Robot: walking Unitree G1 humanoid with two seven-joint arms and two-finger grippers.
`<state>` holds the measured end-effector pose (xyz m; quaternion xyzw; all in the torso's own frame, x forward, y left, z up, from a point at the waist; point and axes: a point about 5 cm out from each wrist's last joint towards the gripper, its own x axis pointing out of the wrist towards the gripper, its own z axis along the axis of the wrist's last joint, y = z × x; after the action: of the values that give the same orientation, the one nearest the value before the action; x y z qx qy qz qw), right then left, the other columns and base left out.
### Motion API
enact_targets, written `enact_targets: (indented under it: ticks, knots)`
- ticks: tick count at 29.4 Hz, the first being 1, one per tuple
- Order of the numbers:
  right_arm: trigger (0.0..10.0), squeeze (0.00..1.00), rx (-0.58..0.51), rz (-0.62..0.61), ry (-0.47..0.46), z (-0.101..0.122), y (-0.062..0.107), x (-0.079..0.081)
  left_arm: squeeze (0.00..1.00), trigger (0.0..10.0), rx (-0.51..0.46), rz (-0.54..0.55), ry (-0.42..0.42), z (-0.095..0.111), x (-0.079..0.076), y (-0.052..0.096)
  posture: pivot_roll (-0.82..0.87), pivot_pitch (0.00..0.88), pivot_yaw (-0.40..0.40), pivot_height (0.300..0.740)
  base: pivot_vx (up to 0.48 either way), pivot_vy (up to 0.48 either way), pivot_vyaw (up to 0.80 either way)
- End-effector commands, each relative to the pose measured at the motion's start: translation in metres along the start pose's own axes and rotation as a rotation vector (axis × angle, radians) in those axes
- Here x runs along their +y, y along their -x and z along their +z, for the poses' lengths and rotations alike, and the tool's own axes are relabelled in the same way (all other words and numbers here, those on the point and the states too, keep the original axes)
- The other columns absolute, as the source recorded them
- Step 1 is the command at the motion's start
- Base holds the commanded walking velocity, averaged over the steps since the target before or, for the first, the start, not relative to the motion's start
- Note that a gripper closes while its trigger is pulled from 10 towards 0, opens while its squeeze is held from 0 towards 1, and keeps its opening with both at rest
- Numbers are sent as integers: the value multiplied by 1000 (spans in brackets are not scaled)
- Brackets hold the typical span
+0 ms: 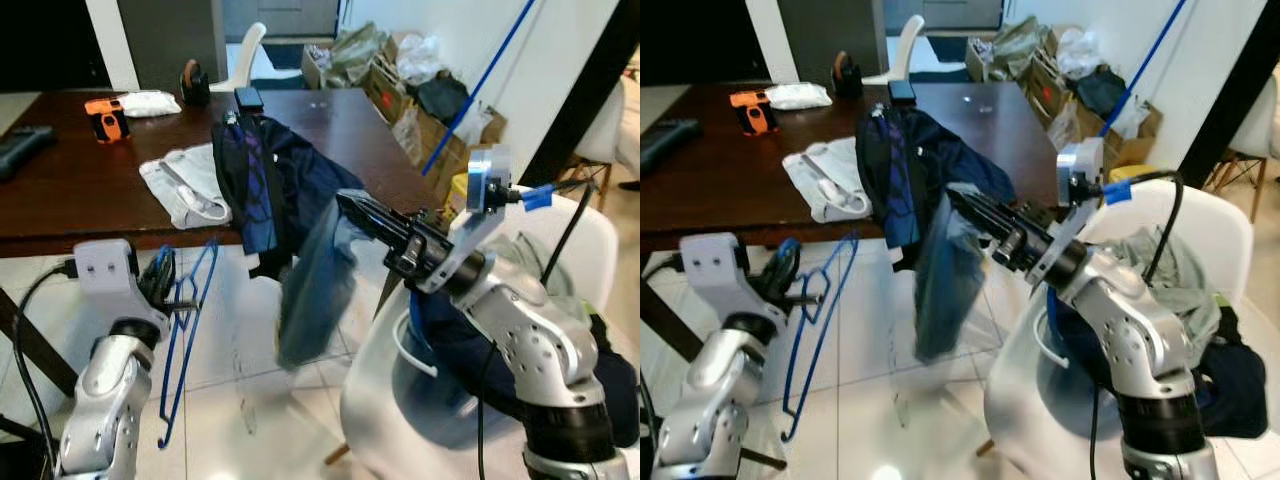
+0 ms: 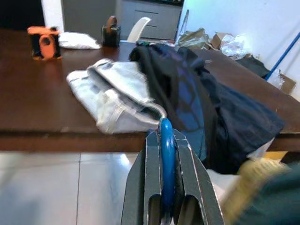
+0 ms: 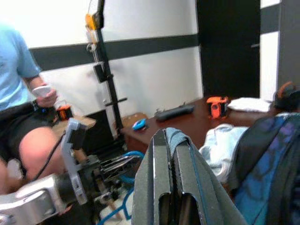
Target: Hang hanger
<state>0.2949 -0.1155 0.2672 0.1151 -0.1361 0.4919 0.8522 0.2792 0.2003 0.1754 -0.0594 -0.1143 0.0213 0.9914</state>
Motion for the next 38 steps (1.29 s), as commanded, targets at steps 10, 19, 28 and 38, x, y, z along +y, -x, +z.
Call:
enact_targets:
  ticks: [10,19,28,38]
  knots:
    - [10000,0,-67,-14,112,24,-41,2,0,10000,-72,-36,-46,25,-18,-7,70,45,-37,740,317,0,0]
    - [10000,0,-44,-14,189,22,-63,7,0,10000,-122,-57,-88,39,-32,-11,70,46,-44,740,305,0,0]
    - [10000,0,-48,0,201,23,-73,10,0,10000,-189,-66,-158,59,-34,-16,67,43,-50,740,332,0,0]
    - [10000,0,-49,38,189,20,-76,18,0,10000,-233,-55,-211,71,-40,-17,71,39,-48,740,330,0,0]
